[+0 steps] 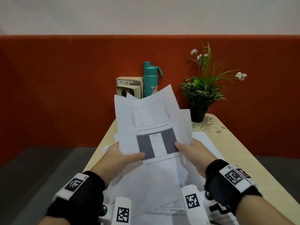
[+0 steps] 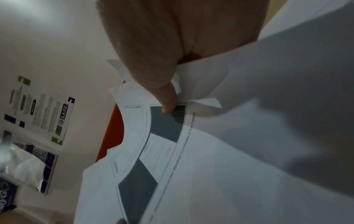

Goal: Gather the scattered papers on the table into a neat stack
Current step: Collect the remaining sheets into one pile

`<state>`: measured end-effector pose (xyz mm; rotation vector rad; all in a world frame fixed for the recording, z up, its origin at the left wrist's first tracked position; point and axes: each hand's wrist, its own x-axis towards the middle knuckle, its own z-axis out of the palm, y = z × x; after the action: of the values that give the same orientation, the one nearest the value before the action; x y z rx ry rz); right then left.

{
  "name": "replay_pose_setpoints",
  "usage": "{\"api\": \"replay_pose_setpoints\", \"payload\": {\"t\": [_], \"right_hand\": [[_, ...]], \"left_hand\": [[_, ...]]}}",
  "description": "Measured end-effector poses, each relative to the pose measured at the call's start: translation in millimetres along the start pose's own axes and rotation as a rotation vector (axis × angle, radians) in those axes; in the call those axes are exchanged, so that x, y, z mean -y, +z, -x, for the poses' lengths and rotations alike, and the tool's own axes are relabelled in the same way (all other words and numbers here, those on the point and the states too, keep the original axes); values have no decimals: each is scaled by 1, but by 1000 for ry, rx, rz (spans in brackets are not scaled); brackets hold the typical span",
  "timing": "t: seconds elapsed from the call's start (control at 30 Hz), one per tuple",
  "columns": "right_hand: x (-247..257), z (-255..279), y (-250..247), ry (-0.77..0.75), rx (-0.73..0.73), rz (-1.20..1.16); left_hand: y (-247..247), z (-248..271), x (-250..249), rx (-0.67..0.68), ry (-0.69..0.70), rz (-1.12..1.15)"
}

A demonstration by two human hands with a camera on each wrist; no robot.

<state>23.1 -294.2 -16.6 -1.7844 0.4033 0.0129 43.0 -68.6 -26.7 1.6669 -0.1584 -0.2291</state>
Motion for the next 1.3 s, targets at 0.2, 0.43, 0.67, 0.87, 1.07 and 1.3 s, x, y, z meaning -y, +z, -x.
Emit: {"api": "replay_pose_setpoints", "payload": {"t": [0.2,0.43,0.67,0.87,1.07,1.3], "right_hand": [[-6,-6,-70,335,-269,325],[-5,-4,-66,498,13,787],[-6,-15,-65,479,100,850],[-5,-24,-86,362,-30,814],[-12,-29,-142,275,-192,504],[-54,-29,-153,461,26,576]], "left_hand": [[-47,-4,30,-136,-121,107],[-54,-4,54,-104,-171,101],[-58,-9,62,-90,-150,209],[-61,-10,64,-57,-128,213],[-62,-5,63,-55,-124,251],[-58,-7,62,-68,-119,237]]}}
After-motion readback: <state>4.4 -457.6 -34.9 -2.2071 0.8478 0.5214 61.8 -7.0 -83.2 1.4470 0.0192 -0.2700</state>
